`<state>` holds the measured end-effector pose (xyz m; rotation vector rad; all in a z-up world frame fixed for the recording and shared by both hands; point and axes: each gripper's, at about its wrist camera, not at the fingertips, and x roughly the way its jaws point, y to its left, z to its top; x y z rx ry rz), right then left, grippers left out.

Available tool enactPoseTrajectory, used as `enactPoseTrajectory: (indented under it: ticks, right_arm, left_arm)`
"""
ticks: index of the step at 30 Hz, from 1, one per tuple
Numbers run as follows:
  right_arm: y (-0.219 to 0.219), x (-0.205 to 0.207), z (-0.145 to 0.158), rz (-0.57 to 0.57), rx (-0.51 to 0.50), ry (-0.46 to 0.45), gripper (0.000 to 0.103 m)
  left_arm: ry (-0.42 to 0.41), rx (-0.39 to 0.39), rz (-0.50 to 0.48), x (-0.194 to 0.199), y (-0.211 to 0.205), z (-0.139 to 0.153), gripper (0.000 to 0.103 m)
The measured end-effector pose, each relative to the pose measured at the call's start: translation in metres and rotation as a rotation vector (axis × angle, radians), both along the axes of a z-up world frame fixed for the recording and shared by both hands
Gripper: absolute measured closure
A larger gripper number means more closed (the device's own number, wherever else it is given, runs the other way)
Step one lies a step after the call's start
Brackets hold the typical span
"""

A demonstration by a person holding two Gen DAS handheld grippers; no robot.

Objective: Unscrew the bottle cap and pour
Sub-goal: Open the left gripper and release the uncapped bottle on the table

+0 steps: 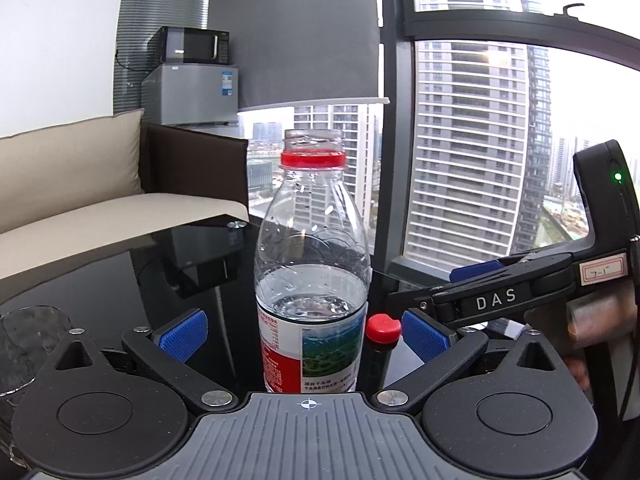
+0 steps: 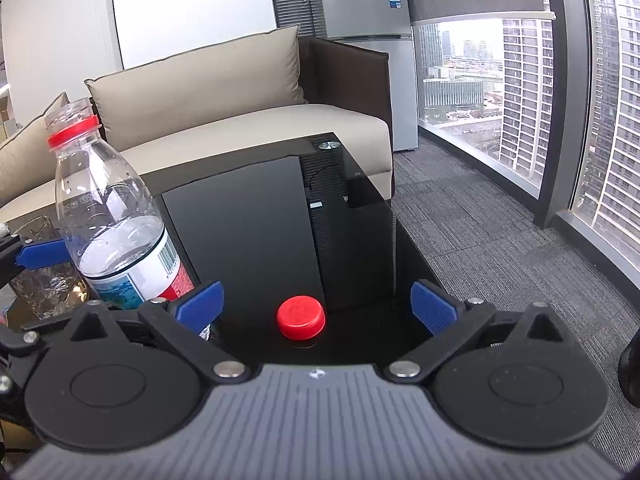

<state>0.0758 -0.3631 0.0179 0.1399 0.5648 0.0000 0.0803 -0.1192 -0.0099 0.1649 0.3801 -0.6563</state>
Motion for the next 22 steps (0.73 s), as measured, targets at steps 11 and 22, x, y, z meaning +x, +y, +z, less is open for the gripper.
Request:
enactPoseTrajectory:
  ticks: [11,22]
  right_arm:
    - [-0.0003,0.0007,0.0003,-0.006,0.004,-0.001,0.001]
    - [-0.0006,0.0009,0.0005,-0.009,0.005,-0.004,0.001]
  left_arm:
    - [-0.007,0.027,-0.021,-0.0052,-0.0065,-0.0047,0.001]
    - [-0.011,0.029,-0.018,-0.0067,-0.0084,-0.0049,0.001]
